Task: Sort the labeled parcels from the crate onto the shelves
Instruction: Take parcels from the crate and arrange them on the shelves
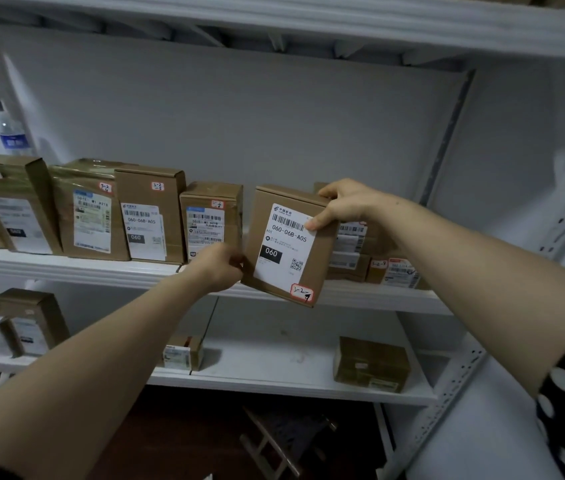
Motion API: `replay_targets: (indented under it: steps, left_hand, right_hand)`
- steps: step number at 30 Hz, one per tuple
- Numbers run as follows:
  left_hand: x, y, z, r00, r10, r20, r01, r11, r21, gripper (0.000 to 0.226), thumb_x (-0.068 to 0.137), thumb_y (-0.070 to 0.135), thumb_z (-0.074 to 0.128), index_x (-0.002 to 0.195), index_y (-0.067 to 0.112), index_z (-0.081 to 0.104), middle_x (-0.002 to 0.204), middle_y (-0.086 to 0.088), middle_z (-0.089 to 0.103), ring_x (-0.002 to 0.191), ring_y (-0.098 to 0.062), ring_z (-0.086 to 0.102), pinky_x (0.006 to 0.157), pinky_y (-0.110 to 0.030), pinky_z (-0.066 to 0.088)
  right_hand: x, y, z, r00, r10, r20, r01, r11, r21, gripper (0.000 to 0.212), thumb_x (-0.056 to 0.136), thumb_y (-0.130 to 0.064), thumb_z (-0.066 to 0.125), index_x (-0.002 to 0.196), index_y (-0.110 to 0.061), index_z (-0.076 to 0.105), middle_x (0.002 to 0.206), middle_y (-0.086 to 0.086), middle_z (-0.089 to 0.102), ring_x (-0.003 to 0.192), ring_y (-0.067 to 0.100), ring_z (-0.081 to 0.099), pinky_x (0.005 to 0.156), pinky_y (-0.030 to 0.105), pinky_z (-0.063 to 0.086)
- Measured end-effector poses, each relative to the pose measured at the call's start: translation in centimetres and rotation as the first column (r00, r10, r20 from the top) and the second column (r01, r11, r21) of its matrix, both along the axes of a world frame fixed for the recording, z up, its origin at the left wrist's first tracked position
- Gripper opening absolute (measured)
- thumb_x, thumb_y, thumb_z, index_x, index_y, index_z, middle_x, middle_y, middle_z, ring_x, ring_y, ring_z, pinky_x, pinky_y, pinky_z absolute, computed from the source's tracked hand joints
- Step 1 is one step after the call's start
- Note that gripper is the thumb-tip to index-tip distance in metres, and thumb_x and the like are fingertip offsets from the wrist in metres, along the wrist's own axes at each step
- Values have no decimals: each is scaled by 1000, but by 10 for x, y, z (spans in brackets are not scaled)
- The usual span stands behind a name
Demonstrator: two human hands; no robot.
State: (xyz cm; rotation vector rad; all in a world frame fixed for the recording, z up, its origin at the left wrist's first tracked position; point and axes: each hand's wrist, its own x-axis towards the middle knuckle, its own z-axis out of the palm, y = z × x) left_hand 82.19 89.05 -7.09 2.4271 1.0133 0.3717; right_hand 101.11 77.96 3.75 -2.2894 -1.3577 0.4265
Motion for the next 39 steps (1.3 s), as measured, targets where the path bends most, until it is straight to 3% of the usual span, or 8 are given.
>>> replay_targets:
  steps: [18, 21, 24, 26, 29, 36, 39]
  left_hand:
    - [17, -19, 1, 1000, -10, 24, 11, 999, -42, 17, 84, 14, 63, 97, 16, 73, 99, -7, 70, 97, -24, 62, 89, -36, 52]
    - [22, -27, -1, 993, -103, -62, 97, 991, -93, 19, 82, 20, 70, 100, 19, 73, 99, -1, 69, 95, -18, 63, 86, -31, 52]
    - [31, -38, -11, 952, -225, -207, 187, 964, -190, 23, 77, 25, 76, 98, 15, 72, 92, 1, 69, 89, -15, 64, 75, -20, 50]
    - [41, -44, -19, 931, -273, -242, 224, 951, -214, 21, 76, 25, 77, 93, 14, 72, 92, 2, 70, 92, -15, 66, 79, -21, 51]
    - [54, -52, -27, 927, -284, -246, 233, 948, -219, 30, 74, 25, 79, 101, 12, 73, 100, -2, 72, 97, -17, 66, 91, -30, 52]
    - [69, -63, -39, 907, -334, -256, 282, 934, -219, 30, 75, 27, 79, 99, 10, 75, 98, -5, 73, 86, -15, 65, 87, -28, 51]
    - [68, -68, -37, 901, -339, -270, 282, 932, -229, 30, 76, 28, 78, 99, 11, 74, 98, -3, 72, 87, -13, 64, 87, -27, 51]
  right_hand:
    - [14, -34, -8, 994, -17, -111, 19, 1000, 17, 83, 72, -22, 82, 142, -10, 40, 139, 6, 47, 127, 24, 45, 103, 31, 38]
    - [16, -47, -18, 996, 30, -80, -37, 996, -84, 75, 65, -20, 85, 130, -6, 50, 126, 6, 57, 113, 23, 55, 99, 35, 46]
    - [18, -63, -38, 997, 67, -41, -75, 967, -242, 62, 61, -21, 88, 114, -9, 60, 110, 2, 63, 101, 17, 60, 86, 28, 53]
    - [21, -72, -54, 996, 60, -62, -75, 954, -291, 60, 58, -21, 89, 110, -7, 63, 108, 8, 66, 101, 22, 63, 88, 34, 55]
    - [25, -85, -67, 995, 31, -90, -57, 951, -305, 68, 58, -22, 89, 117, -7, 59, 114, 10, 64, 105, 24, 61, 94, 39, 53]
    - [35, -109, -76, 994, 11, -108, -42, 955, -295, 56, 64, -19, 86, 112, -11, 60, 96, -5, 60, 104, 17, 58, 96, 33, 49]
    - [36, -109, -80, 995, 21, -99, -50, 953, -297, 63, 64, -22, 86, 118, -14, 55, 106, -3, 58, 103, 15, 54, 94, 30, 49]
